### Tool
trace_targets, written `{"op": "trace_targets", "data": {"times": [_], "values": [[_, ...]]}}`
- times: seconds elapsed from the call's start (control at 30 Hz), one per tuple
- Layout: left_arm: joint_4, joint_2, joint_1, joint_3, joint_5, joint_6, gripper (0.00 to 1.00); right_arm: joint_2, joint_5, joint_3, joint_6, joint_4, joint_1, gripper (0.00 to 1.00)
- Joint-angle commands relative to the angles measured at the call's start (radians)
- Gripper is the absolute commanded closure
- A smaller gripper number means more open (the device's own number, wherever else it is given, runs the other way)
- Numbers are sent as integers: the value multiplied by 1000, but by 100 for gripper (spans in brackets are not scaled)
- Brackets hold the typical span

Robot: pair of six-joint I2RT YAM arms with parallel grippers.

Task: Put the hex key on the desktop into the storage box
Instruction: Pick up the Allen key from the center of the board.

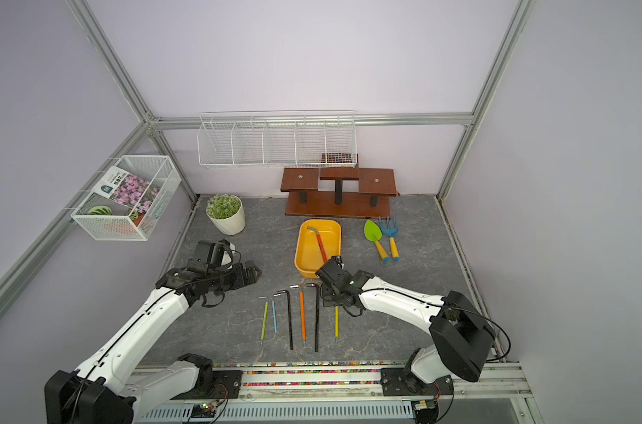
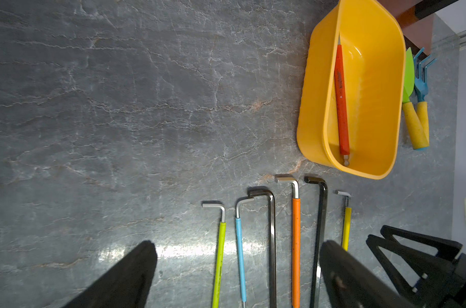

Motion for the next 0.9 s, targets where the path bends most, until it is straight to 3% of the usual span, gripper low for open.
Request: {"op": "trace_targets", "data": {"times": [0.0,0.87], "values": [[6,-6,-2,-13,0,-10,0,16,21,-6,26,-1,9,45],[7,26,-2,-5,16,9,0,185,24,-40,71,13,49,54]]}}
